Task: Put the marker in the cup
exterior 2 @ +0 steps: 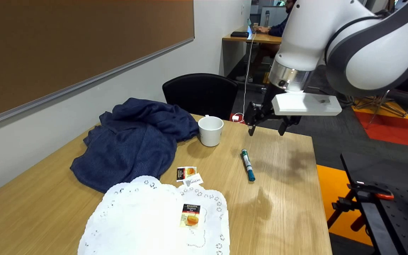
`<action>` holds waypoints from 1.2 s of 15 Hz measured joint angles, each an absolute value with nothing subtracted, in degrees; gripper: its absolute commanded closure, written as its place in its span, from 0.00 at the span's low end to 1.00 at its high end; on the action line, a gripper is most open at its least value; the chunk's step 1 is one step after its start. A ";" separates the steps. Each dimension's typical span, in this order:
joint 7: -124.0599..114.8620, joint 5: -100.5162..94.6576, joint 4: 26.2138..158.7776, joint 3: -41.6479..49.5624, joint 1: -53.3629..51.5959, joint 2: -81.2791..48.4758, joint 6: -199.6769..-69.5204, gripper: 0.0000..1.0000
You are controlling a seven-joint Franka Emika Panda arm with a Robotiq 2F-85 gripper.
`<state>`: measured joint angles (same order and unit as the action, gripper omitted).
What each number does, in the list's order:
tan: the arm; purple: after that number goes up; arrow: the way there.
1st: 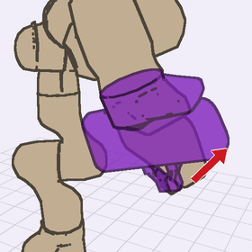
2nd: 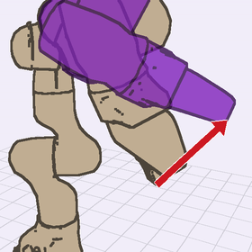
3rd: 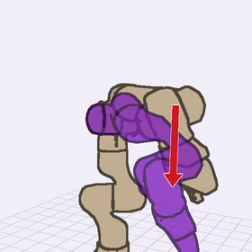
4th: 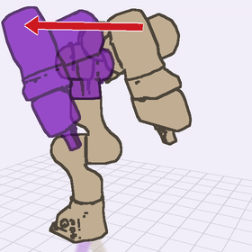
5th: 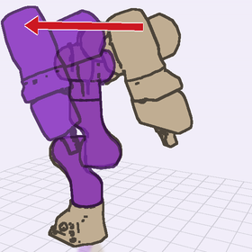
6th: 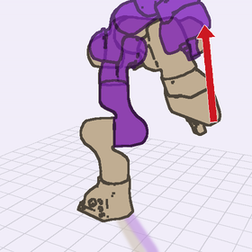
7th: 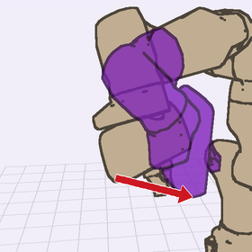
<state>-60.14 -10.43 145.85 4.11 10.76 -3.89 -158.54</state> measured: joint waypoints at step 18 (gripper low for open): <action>-59.84 3.74 130.87 8.99 4.61 -28.07 -159.82 0.47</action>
